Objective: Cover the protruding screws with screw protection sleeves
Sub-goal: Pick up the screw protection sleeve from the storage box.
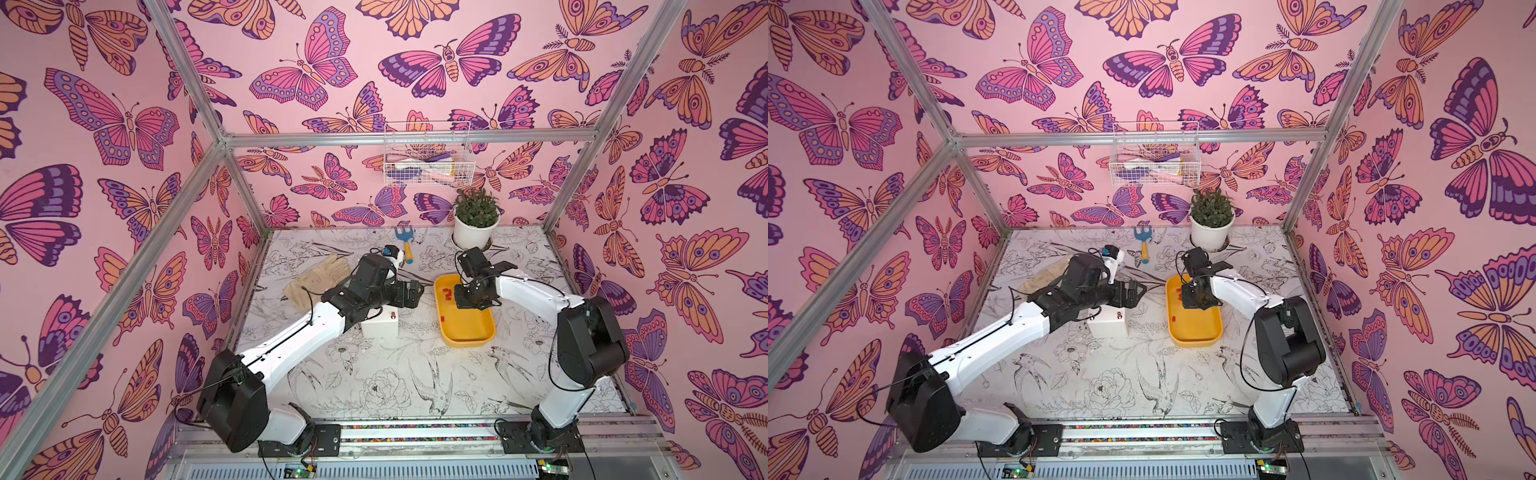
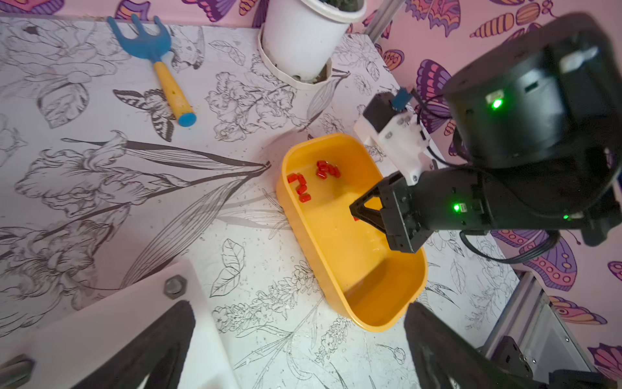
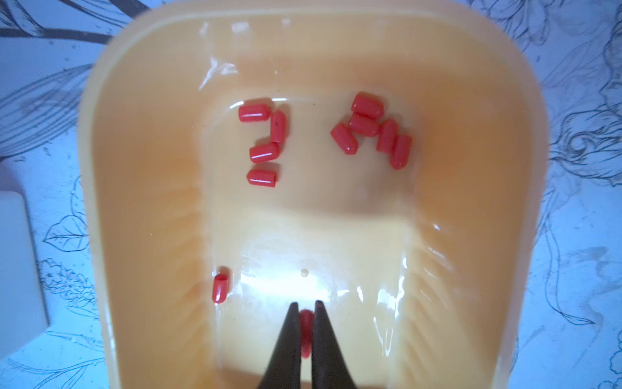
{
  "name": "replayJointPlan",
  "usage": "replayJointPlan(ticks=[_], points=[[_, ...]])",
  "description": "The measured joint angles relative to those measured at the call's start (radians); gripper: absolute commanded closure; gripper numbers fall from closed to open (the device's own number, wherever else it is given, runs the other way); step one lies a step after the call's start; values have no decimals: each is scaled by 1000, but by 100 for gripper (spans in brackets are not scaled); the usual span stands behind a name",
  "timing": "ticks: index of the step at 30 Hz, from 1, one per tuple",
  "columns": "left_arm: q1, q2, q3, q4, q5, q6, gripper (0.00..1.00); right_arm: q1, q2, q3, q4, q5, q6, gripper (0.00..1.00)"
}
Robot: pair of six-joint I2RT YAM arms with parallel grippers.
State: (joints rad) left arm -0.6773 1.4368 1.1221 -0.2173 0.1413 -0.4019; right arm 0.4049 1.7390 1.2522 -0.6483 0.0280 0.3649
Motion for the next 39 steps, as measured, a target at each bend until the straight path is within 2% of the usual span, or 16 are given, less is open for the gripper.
replayJointPlan(ticks=[7, 15, 23, 39], points=[[-81, 100, 51, 2, 1, -19, 0, -45, -108, 0, 5, -42, 2, 89], [-102, 175, 78, 42, 12, -50, 0, -78, -204, 0, 22, -94, 13, 89], [-123, 277, 99, 124, 39, -81, 1, -83, -227, 0, 38, -131, 36, 89], [-142, 392, 102, 418, 53, -138, 0, -83, -278, 0, 84, -195, 87, 87]])
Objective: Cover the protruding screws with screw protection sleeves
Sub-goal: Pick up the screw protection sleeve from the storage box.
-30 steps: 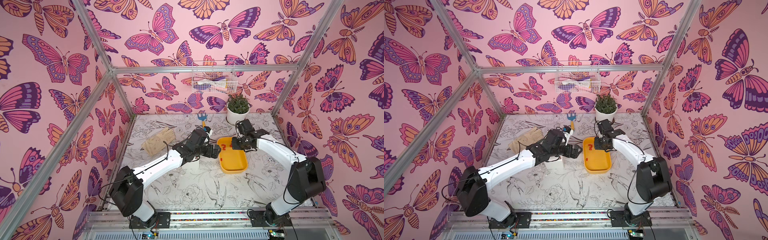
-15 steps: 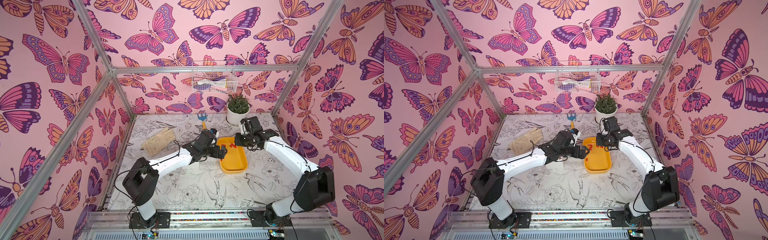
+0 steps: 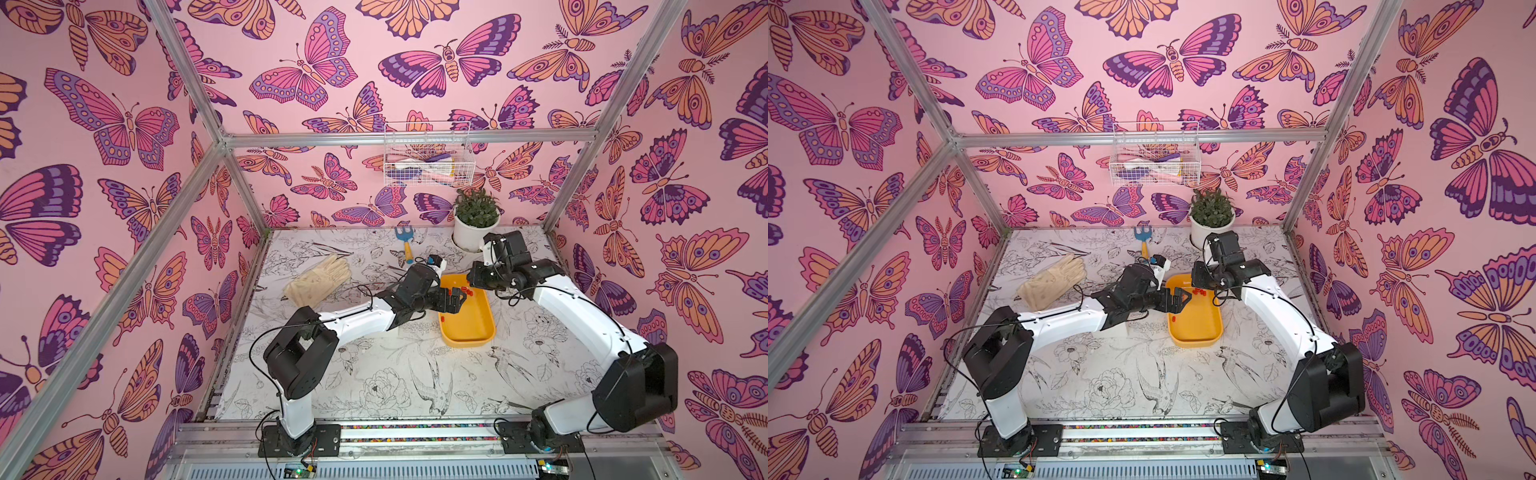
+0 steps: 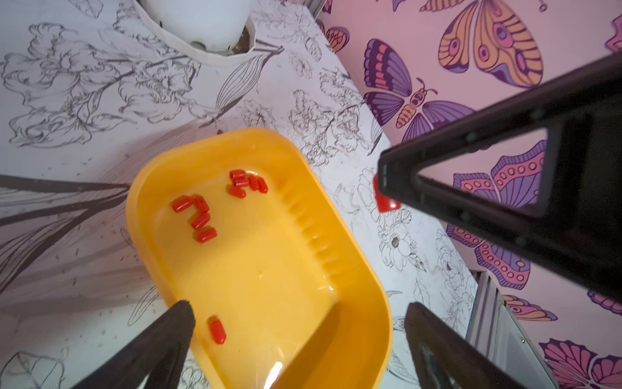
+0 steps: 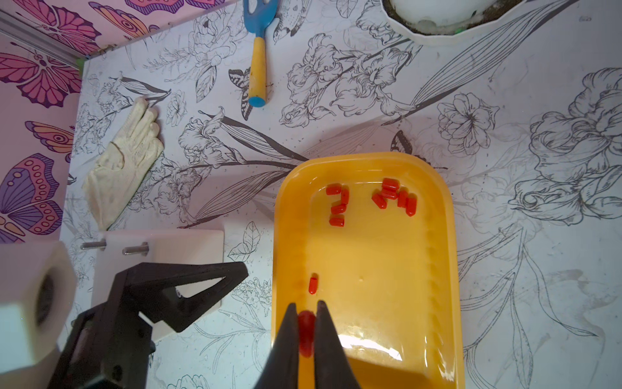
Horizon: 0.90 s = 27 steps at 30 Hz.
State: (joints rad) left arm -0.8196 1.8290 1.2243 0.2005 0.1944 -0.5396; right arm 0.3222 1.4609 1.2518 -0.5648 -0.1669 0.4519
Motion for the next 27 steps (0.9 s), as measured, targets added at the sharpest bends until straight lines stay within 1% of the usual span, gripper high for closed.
replayJointPlan(ticks=[6, 10, 27], points=[[-1, 18, -7, 107, 0, -21, 0, 0, -1, -5, 8, -15, 16, 87], [-5, 36, -7, 147, -4, -29, 0, 0, -1, -6, 8, -23, 19, 87], [-6, 84, -3, 195, -12, -42, 0, 0, -27, -17, 18, -67, 20, 87]])
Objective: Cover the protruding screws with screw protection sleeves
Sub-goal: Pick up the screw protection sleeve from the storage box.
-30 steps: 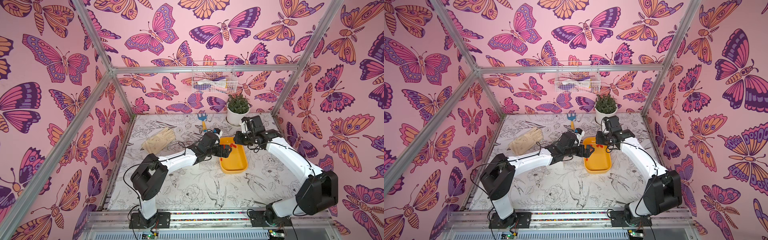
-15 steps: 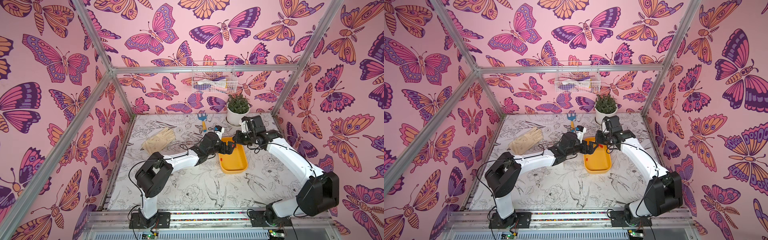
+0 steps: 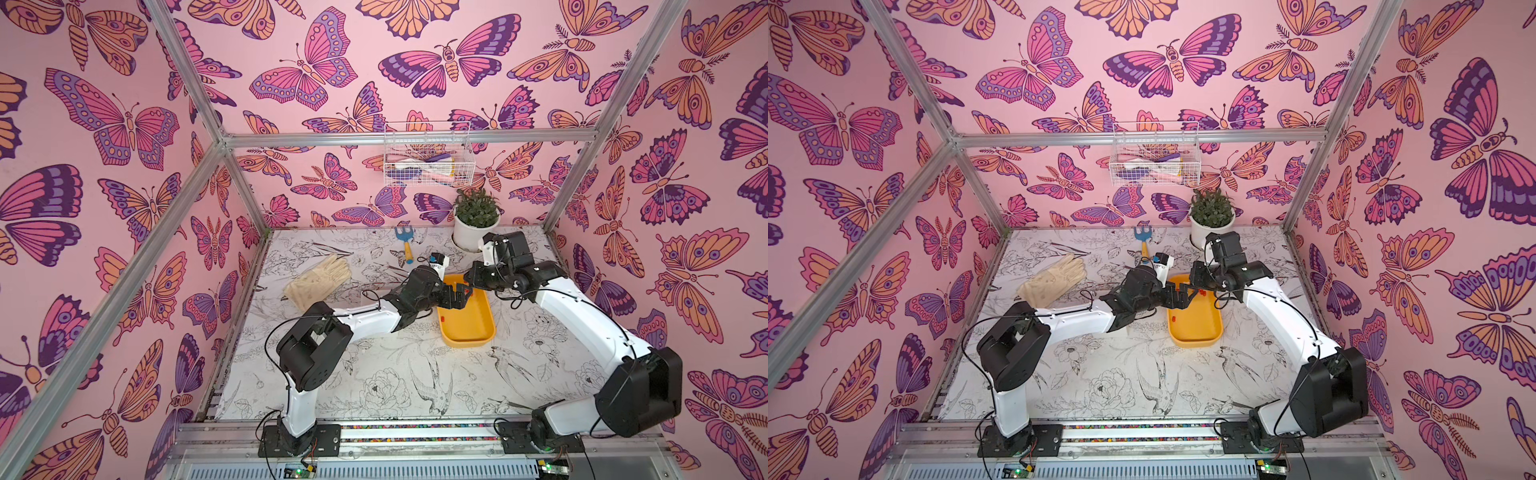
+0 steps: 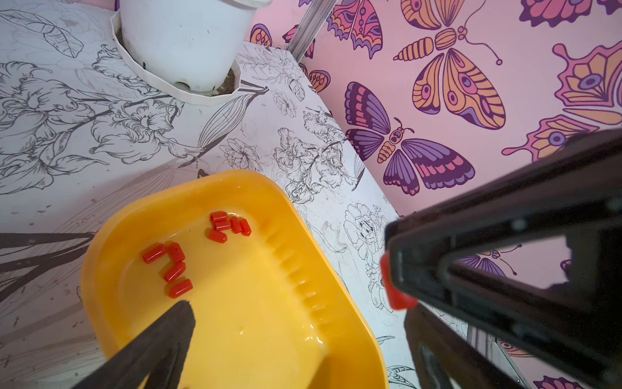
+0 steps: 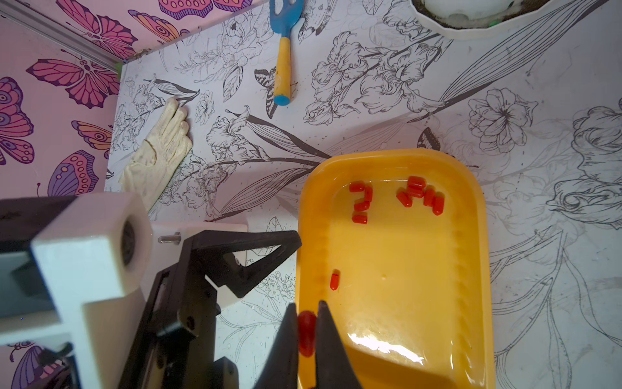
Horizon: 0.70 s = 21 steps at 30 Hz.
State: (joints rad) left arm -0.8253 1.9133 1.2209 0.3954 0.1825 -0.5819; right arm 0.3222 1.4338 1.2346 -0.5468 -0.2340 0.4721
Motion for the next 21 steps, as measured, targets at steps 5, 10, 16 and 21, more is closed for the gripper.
replayJointPlan(ticks=[5, 10, 16, 21], points=[[0, 0, 3, 0, 0, 0, 0, 0, -2, -4, 5, -13, 0, 87], [0, 0, 7, 1, 0, 0, 0, 0, -2, -10, 5, -15, 0, 87], [2, 0, 11, 0, 0, 0, 0, 0, -2, -13, 6, -15, 0, 86], [7, 2, 14, 0, 1, 0, 0, 0, -2, -13, 8, -18, 0, 86]])
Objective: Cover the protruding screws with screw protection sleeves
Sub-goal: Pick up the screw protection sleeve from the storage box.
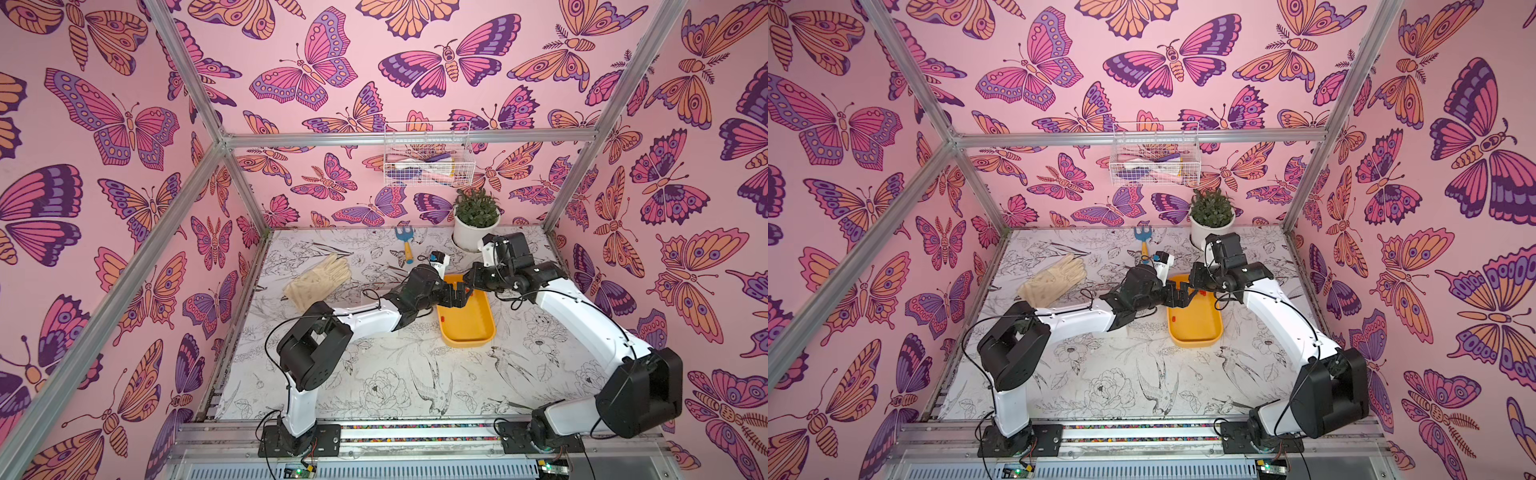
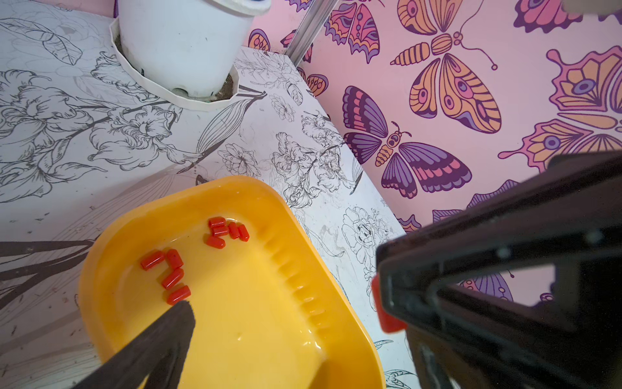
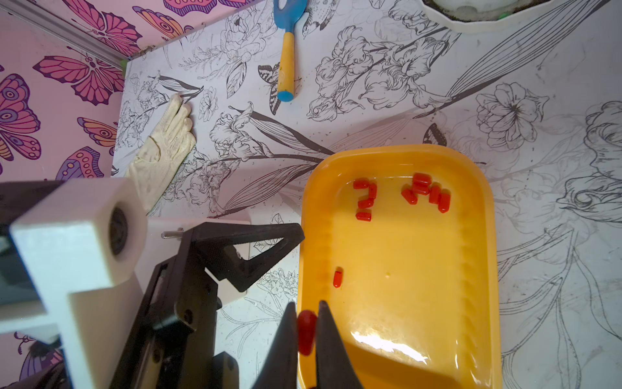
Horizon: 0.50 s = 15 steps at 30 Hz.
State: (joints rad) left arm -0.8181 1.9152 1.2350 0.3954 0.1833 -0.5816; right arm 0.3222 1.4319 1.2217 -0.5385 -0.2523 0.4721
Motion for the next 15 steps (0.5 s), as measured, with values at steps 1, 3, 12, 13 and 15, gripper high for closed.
replayJointPlan(ticks=[1, 3, 12, 13, 15], points=[[2, 2, 2, 0, 0, 0, 0, -1, 0, 0, 1, -1, 0, 86], [8, 6, 5, 0, 0, 0, 0, -2, 0, 0, 2, -3, 0, 86], [24, 17, 7, 0, 1, 0, 0, -3, -7, -2, 2, -12, 0, 86], [25, 17, 8, 0, 2, 0, 0, -3, -8, -2, 2, -12, 0, 86], [26, 17, 8, 0, 3, 0, 0, -3, -10, -2, 2, -13, 0, 86]])
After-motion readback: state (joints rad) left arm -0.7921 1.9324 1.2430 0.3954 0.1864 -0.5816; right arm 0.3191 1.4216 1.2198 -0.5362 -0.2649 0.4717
